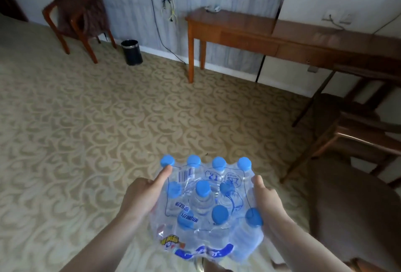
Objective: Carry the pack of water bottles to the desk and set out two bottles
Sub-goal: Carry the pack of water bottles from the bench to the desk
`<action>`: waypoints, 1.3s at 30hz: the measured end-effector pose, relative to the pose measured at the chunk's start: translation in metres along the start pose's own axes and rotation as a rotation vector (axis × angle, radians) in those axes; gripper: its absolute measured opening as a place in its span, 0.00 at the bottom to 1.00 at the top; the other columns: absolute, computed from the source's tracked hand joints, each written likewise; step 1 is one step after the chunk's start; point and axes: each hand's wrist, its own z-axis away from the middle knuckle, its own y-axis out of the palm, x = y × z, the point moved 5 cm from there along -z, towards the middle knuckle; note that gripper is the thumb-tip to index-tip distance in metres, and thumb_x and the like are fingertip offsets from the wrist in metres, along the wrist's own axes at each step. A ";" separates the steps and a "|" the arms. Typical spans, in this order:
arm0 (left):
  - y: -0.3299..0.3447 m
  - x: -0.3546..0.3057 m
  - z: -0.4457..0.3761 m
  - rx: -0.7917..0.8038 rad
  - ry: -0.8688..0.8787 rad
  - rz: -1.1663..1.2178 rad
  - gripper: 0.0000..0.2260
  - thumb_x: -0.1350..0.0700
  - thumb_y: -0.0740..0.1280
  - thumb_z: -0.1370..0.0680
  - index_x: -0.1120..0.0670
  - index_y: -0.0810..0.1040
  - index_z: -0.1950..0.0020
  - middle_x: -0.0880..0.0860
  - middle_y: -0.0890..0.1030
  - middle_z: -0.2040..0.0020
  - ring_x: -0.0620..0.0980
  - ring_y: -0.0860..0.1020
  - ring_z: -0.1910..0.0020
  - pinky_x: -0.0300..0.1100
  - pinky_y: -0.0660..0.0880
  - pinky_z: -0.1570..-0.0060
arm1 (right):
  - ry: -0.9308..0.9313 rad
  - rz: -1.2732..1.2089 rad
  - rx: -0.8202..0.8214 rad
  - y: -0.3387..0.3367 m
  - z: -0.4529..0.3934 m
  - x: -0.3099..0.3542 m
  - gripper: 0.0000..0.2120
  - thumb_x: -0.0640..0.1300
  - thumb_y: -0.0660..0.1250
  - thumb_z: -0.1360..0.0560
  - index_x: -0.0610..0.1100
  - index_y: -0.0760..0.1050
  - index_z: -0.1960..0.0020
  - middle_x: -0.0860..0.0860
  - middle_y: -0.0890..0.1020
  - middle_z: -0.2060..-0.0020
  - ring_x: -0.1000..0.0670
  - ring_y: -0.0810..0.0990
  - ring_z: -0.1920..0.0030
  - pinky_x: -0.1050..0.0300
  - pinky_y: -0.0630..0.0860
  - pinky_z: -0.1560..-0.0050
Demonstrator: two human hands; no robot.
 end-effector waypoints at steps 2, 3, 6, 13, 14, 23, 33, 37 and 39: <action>0.006 -0.027 -0.045 -0.002 -0.008 0.023 0.36 0.26 0.60 0.36 0.55 0.63 0.87 0.52 0.70 0.85 0.50 0.76 0.78 0.44 0.69 0.69 | 0.000 -0.007 0.004 0.014 -0.038 0.032 0.22 0.56 0.58 0.25 0.38 0.74 0.61 0.44 0.76 0.62 0.42 0.77 0.60 0.53 0.69 0.59; 0.008 -0.040 -0.063 0.008 -0.019 0.028 0.35 0.25 0.60 0.36 0.55 0.64 0.86 0.52 0.70 0.85 0.51 0.76 0.77 0.44 0.70 0.68 | 0.010 0.015 -0.010 0.020 -0.055 0.048 0.22 0.56 0.58 0.25 0.37 0.75 0.60 0.44 0.75 0.63 0.41 0.78 0.60 0.53 0.69 0.60; 0.013 -0.080 -0.117 0.043 -0.056 0.071 0.34 0.24 0.60 0.40 0.55 0.66 0.83 0.52 0.71 0.84 0.50 0.75 0.79 0.44 0.71 0.68 | 0.011 0.032 0.004 0.035 -0.101 0.099 0.24 0.56 0.57 0.25 0.35 0.75 0.59 0.43 0.76 0.63 0.43 0.76 0.61 0.52 0.71 0.59; 0.007 -0.161 -0.248 0.026 -0.085 0.146 0.32 0.27 0.63 0.36 0.58 0.74 0.73 0.51 0.70 0.84 0.50 0.72 0.80 0.42 0.69 0.70 | 0.010 0.059 0.000 0.078 -0.197 0.225 0.23 0.56 0.57 0.26 0.35 0.76 0.57 0.43 0.75 0.64 0.44 0.73 0.62 0.53 0.69 0.59; 0.007 -0.172 -0.270 0.028 -0.083 0.155 0.32 0.28 0.63 0.36 0.59 0.74 0.72 0.50 0.69 0.84 0.50 0.71 0.80 0.42 0.68 0.71 | 0.022 0.044 0.011 0.087 -0.212 0.239 0.23 0.57 0.58 0.27 0.36 0.75 0.57 0.43 0.75 0.63 0.44 0.74 0.62 0.53 0.69 0.59; -0.006 -0.289 -0.459 0.110 0.024 0.117 0.29 0.30 0.63 0.32 0.57 0.72 0.74 0.53 0.74 0.77 0.51 0.73 0.75 0.44 0.69 0.67 | 0.022 0.071 -0.062 0.165 -0.322 0.359 0.16 0.50 0.54 0.22 0.40 0.74 0.54 0.44 0.75 0.63 0.45 0.74 0.63 0.55 0.68 0.63; -0.002 -0.410 -0.631 0.173 0.008 0.102 0.33 0.30 0.64 0.33 0.61 0.82 0.52 0.59 0.82 0.53 0.58 0.80 0.55 0.54 0.76 0.46 | 0.023 -0.107 -0.051 0.219 -0.433 0.499 0.21 0.50 0.60 0.22 0.32 0.75 0.41 0.41 0.78 0.58 0.42 0.76 0.57 0.43 0.75 0.48; 0.012 -0.465 -0.699 0.196 0.003 0.152 0.34 0.29 0.65 0.35 0.59 0.82 0.51 0.58 0.83 0.52 0.56 0.80 0.55 0.52 0.77 0.49 | -0.001 -0.135 -0.055 0.234 -0.499 0.555 0.21 0.49 0.60 0.22 0.31 0.74 0.40 0.38 0.78 0.55 0.41 0.76 0.55 0.41 0.75 0.45; 0.013 -0.494 -0.726 0.186 0.025 0.135 0.35 0.27 0.64 0.37 0.59 0.83 0.56 0.59 0.84 0.56 0.56 0.82 0.59 0.53 0.79 0.50 | -0.002 -0.132 -0.063 0.242 -0.529 0.586 0.22 0.49 0.60 0.22 0.31 0.75 0.40 0.39 0.78 0.57 0.41 0.76 0.56 0.41 0.75 0.46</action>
